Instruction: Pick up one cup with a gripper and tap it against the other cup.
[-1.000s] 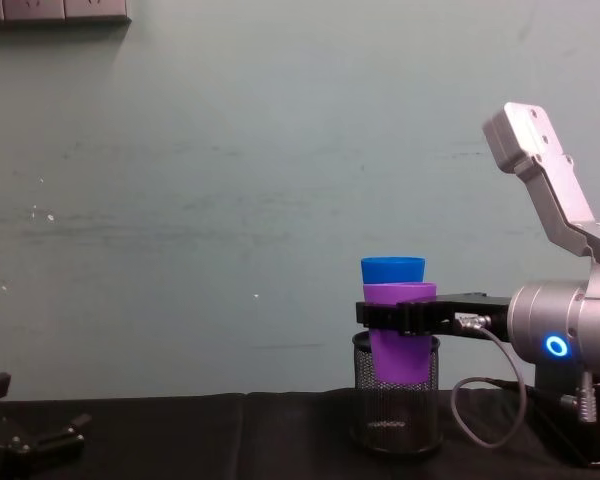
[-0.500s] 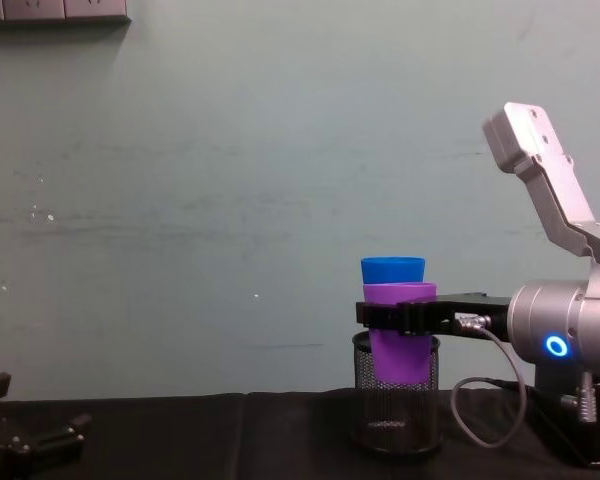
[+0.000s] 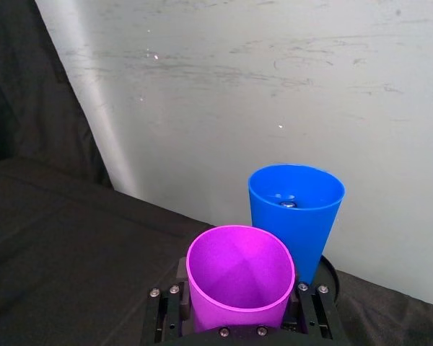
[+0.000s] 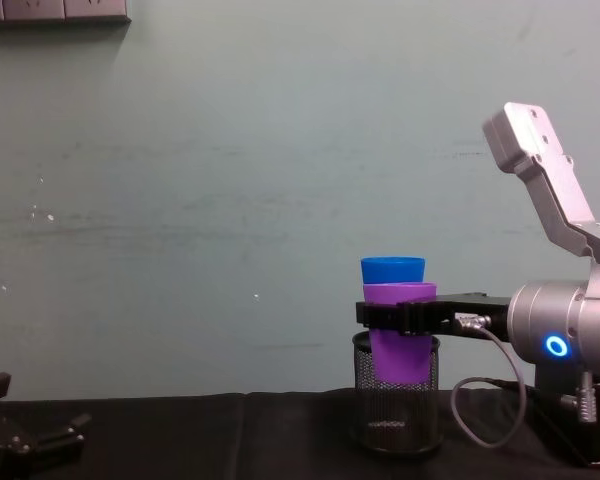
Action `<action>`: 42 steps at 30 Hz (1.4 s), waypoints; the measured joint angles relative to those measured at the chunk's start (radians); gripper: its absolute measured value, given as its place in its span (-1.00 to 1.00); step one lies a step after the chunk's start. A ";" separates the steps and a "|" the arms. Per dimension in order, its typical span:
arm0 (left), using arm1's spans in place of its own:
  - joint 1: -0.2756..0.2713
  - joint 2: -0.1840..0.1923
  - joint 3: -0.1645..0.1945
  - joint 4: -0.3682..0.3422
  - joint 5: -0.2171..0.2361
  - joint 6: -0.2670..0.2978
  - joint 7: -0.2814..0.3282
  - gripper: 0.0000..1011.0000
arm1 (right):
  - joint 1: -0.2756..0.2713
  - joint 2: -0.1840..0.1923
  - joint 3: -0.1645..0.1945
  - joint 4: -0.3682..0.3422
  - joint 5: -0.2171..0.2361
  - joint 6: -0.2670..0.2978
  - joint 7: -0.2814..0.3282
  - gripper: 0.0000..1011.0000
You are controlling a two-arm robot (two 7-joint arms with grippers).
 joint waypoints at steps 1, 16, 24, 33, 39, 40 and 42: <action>0.000 0.000 0.000 0.000 0.000 0.000 0.000 0.98 | 0.000 0.000 0.000 0.000 0.000 0.000 0.000 0.43; 0.000 0.000 0.000 0.000 0.000 0.000 0.000 0.98 | 0.000 0.000 0.000 0.000 0.000 0.000 0.000 0.43; 0.000 0.000 0.000 0.000 0.000 0.000 0.000 0.98 | 0.000 0.000 0.000 0.000 0.000 0.000 0.000 0.43; 0.000 0.000 0.000 0.000 0.000 0.000 0.000 0.98 | 0.000 0.000 0.000 0.000 0.000 0.000 0.000 0.43; 0.000 0.000 0.000 0.000 0.000 0.000 0.000 0.98 | 0.000 0.000 0.000 0.000 0.000 0.000 0.000 0.43; 0.000 0.000 0.000 0.000 0.000 0.000 0.000 0.98 | 0.000 0.000 0.000 0.000 0.000 0.000 0.000 0.43; 0.000 0.000 0.000 0.000 0.000 0.000 0.000 0.98 | 0.000 0.000 0.000 0.000 0.000 0.000 0.000 0.43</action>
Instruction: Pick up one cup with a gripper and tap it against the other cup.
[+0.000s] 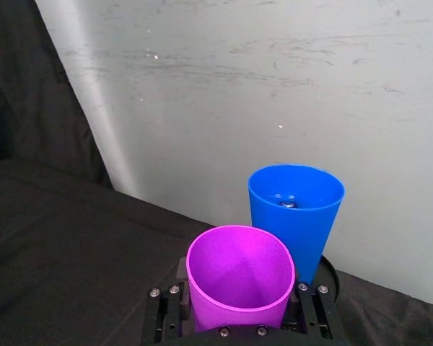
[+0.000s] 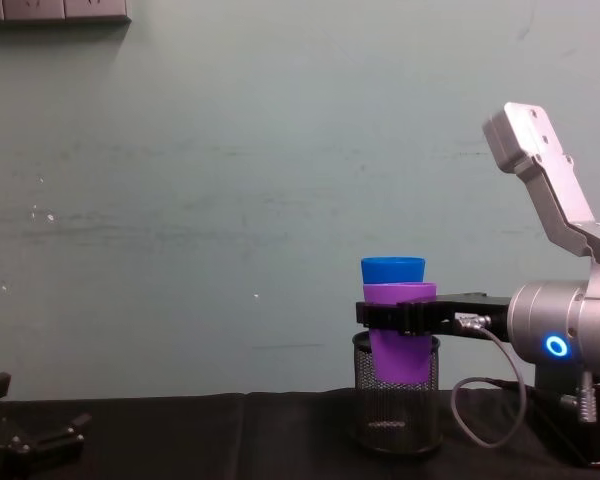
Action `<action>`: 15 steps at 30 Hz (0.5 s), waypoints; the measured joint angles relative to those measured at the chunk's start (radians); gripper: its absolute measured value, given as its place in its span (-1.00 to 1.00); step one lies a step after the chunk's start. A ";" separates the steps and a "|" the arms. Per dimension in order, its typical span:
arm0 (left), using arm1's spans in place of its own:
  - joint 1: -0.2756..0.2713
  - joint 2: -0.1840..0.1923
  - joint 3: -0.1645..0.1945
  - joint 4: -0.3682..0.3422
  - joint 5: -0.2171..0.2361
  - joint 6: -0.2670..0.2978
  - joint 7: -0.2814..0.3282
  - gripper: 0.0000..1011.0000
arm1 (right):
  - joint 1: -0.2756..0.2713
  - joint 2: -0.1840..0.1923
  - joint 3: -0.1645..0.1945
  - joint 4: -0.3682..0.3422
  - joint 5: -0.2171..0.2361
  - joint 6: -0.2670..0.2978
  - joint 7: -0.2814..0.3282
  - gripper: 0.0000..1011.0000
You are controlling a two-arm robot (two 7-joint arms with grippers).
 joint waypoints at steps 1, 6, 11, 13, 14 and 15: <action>0.000 0.000 0.000 0.000 0.000 0.000 0.000 0.98 | 0.000 0.000 0.000 0.000 0.000 0.000 0.000 0.43; 0.000 0.000 0.000 0.000 0.000 0.000 0.000 0.98 | 0.000 0.000 0.000 0.000 0.000 0.000 0.000 0.43; 0.000 0.000 0.000 0.000 0.000 0.000 0.000 0.98 | 0.000 0.000 0.000 0.000 0.000 0.000 0.000 0.43; 0.000 0.000 0.000 0.000 0.000 0.000 0.000 0.98 | 0.000 0.000 0.000 0.000 0.000 0.000 0.000 0.43; 0.000 0.000 0.000 0.000 0.000 0.000 0.000 0.98 | 0.000 0.000 0.000 0.000 0.000 0.000 0.000 0.43; 0.000 0.000 0.000 0.000 0.000 0.000 0.000 0.98 | 0.000 0.000 0.000 0.000 0.000 0.000 0.000 0.43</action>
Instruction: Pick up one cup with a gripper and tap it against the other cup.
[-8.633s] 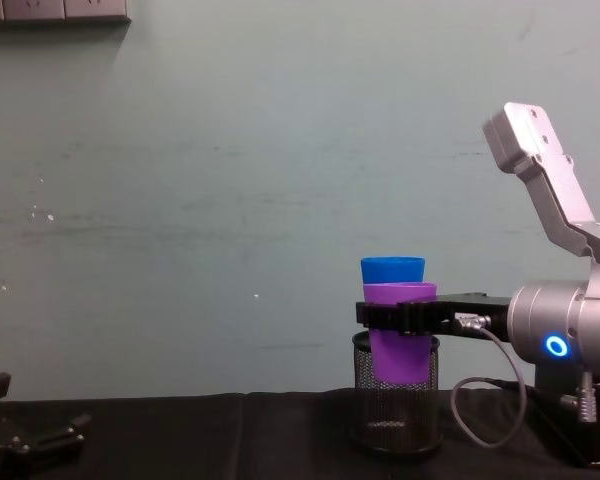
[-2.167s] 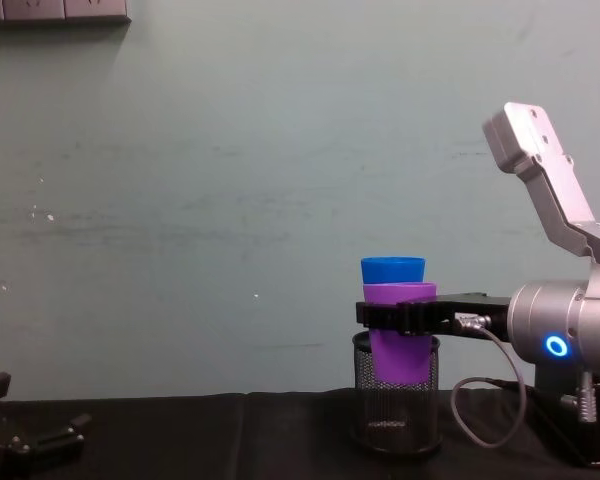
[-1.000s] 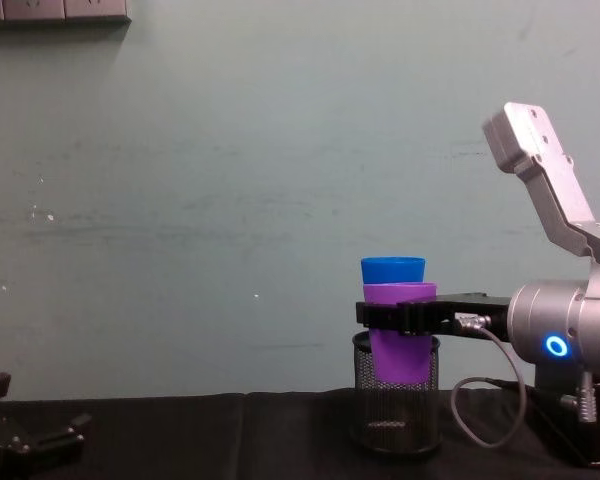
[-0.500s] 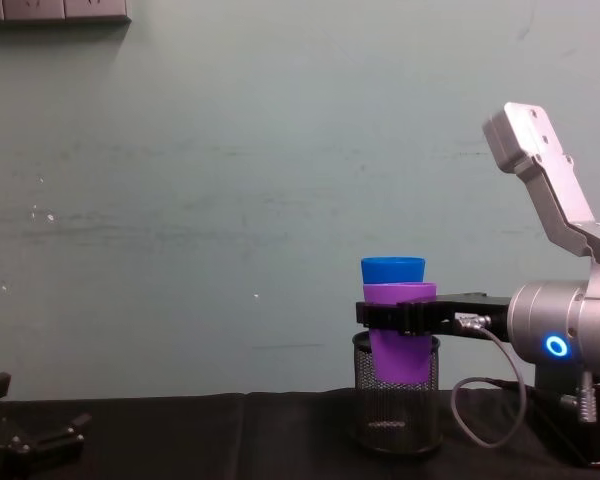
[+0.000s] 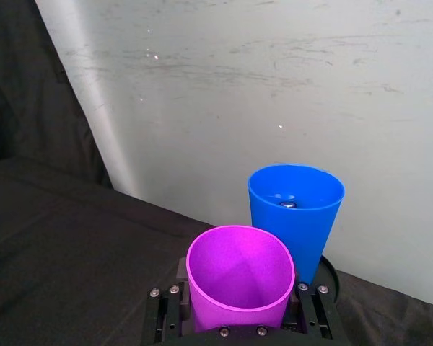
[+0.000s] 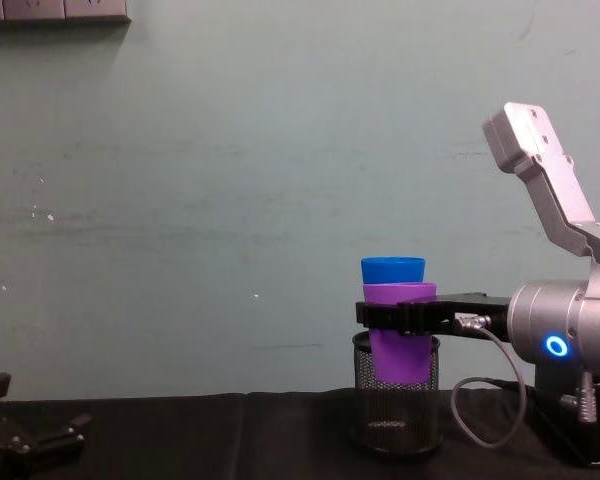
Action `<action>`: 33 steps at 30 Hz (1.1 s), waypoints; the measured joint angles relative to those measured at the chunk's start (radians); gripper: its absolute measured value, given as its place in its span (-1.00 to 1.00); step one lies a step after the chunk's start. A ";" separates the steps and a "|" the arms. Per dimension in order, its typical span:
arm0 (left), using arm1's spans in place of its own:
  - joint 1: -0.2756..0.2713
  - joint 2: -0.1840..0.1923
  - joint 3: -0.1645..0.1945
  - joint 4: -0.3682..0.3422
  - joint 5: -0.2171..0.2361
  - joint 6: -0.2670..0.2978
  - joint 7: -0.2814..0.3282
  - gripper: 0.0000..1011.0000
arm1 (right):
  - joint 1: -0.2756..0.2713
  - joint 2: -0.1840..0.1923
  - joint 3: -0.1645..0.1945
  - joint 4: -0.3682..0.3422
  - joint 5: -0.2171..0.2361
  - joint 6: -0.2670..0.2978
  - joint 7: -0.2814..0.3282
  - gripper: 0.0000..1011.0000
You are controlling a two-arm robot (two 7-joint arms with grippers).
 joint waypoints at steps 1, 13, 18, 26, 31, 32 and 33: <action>0.000 0.000 0.000 0.000 0.000 0.000 0.000 0.98 | 0.000 0.000 0.000 0.000 0.000 0.000 0.000 0.43; 0.000 0.000 0.000 0.000 0.000 0.000 0.000 0.98 | 0.000 0.000 0.000 0.000 0.000 0.000 0.000 0.43; 0.000 0.000 0.000 0.000 0.000 0.000 0.000 0.98 | 0.000 0.000 0.000 0.000 0.000 0.000 0.000 0.43; 0.000 0.000 0.000 0.000 0.000 0.000 0.000 0.98 | 0.000 0.000 0.000 0.000 0.000 0.000 0.000 0.43; 0.000 0.000 0.000 0.000 0.000 0.000 0.000 0.98 | 0.000 0.000 0.000 0.000 0.000 0.000 0.000 0.43; 0.000 0.000 0.000 0.000 0.000 0.000 0.000 0.98 | 0.000 0.000 0.000 0.000 0.000 0.000 0.000 0.43; 0.000 0.000 0.000 0.000 0.000 0.000 0.000 0.98 | 0.000 0.000 0.000 0.000 0.000 0.000 0.000 0.43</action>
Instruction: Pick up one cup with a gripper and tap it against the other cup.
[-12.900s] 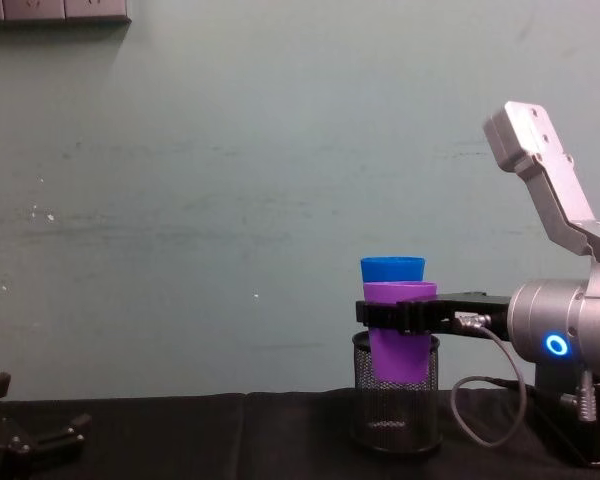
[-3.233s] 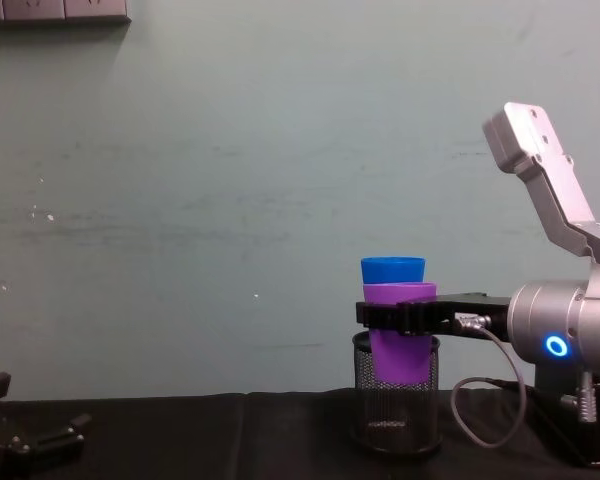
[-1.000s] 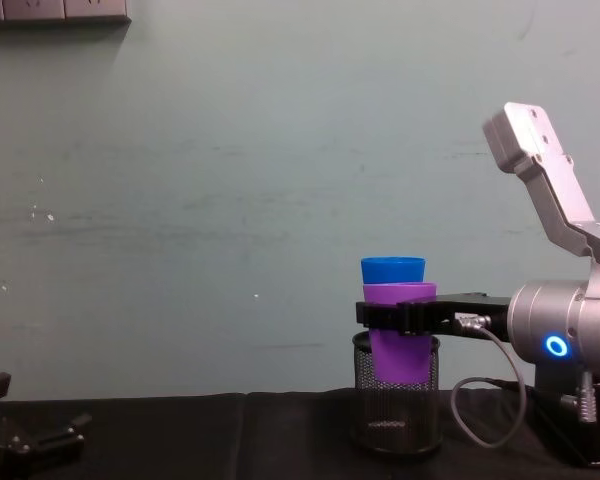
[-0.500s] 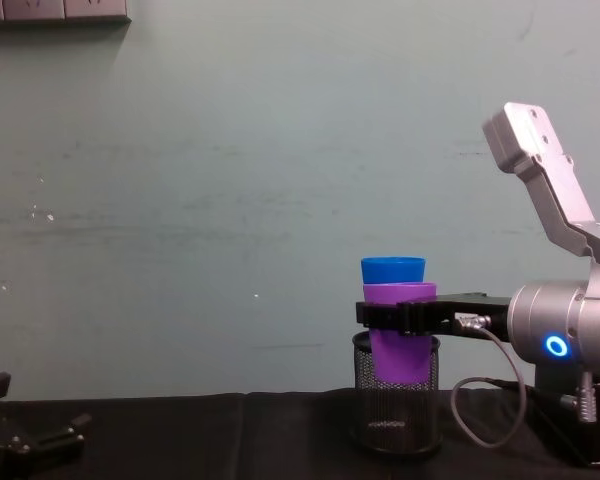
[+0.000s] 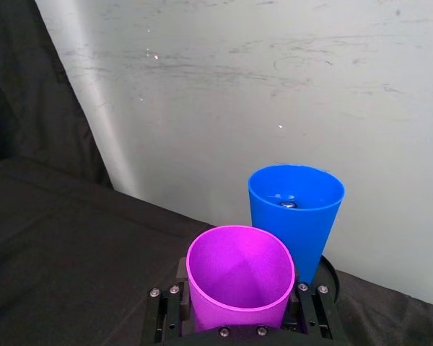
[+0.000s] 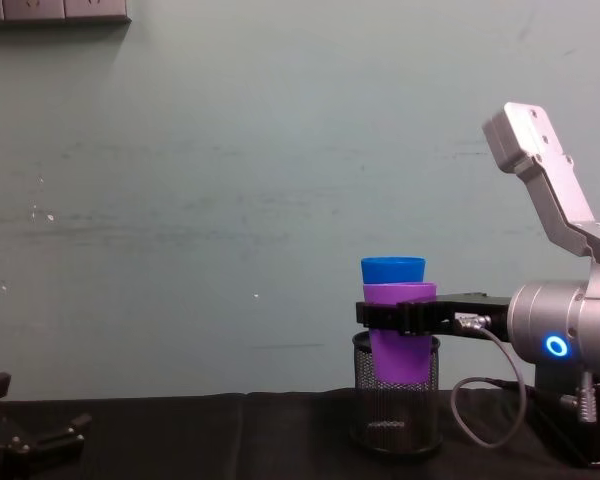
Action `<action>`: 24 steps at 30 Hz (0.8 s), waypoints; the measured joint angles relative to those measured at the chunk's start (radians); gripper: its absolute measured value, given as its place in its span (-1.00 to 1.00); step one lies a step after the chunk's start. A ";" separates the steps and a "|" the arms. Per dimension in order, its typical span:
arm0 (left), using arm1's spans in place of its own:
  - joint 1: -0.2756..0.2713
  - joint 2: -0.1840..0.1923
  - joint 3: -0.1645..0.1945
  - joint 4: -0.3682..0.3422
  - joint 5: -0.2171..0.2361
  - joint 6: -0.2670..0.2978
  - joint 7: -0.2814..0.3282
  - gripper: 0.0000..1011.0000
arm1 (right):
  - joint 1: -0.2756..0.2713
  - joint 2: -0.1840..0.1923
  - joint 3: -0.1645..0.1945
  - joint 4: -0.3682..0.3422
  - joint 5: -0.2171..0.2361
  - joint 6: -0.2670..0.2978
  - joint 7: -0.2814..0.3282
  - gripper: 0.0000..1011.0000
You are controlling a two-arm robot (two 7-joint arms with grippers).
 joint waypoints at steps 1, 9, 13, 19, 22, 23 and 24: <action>0.000 0.000 0.000 0.000 0.000 0.000 0.000 0.98 | 0.000 0.000 0.000 0.000 0.000 0.000 0.000 0.43; 0.000 0.000 0.000 0.000 0.000 0.000 0.000 0.98 | 0.000 0.000 0.000 0.000 0.000 0.000 0.000 0.43; 0.000 0.000 0.000 0.000 0.000 0.000 0.000 0.98 | 0.000 0.000 0.000 0.000 0.000 0.000 0.000 0.43; 0.000 0.000 0.000 0.000 0.000 0.000 0.000 0.98 | 0.000 0.000 0.000 0.000 0.000 0.000 0.000 0.43; 0.000 0.000 0.000 0.000 0.000 0.000 0.000 0.98 | 0.000 0.000 0.000 0.000 0.000 0.000 0.000 0.43; 0.000 0.000 0.000 0.000 0.000 0.000 0.000 0.98 | 0.000 0.000 0.000 0.000 0.000 0.000 0.000 0.43; 0.000 0.000 0.000 0.000 0.000 0.000 0.000 0.98 | 0.000 0.000 0.000 0.000 0.000 0.000 0.000 0.43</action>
